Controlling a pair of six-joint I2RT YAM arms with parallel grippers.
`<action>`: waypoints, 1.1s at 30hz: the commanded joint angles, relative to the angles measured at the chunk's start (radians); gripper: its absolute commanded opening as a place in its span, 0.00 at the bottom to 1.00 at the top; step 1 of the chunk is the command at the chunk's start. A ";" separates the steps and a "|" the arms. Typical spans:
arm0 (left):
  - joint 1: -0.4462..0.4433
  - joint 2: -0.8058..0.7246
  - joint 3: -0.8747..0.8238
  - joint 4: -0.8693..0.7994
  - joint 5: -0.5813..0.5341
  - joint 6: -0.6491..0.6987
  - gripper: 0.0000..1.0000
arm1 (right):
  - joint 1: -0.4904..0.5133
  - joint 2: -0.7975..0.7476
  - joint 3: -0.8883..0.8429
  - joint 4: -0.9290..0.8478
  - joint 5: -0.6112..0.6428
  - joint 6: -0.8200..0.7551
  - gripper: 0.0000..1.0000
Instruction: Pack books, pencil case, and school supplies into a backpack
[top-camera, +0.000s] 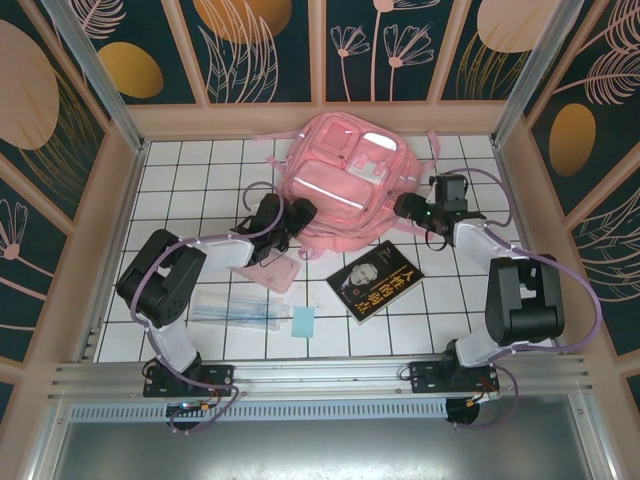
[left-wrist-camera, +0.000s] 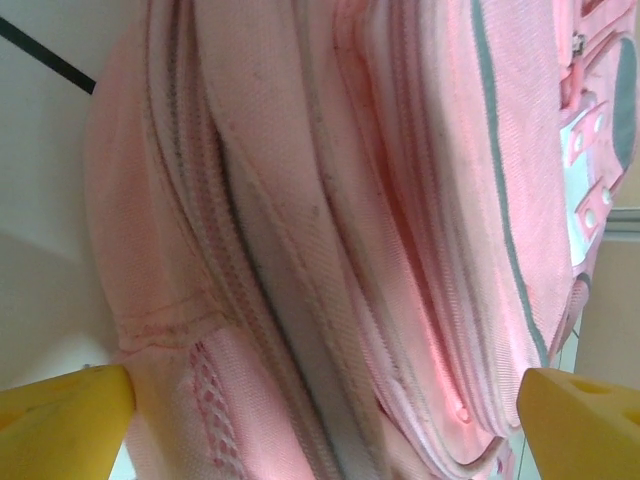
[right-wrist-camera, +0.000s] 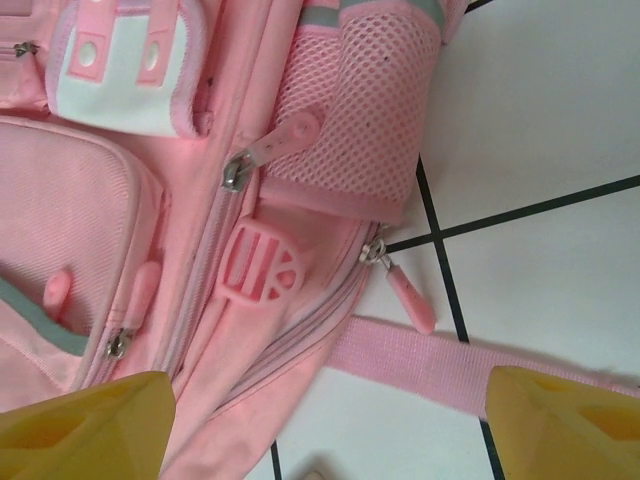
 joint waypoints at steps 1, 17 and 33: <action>-0.008 0.075 0.011 -0.037 -0.016 -0.040 0.85 | 0.003 -0.027 -0.014 -0.010 0.036 -0.027 0.82; 0.019 -0.066 0.204 -0.125 -0.107 0.105 0.00 | 0.005 -0.213 -0.238 0.312 -0.080 -0.318 0.69; 0.107 -0.174 0.210 -0.156 -0.100 0.154 0.00 | -0.054 0.080 -0.065 0.249 -0.399 -0.456 0.46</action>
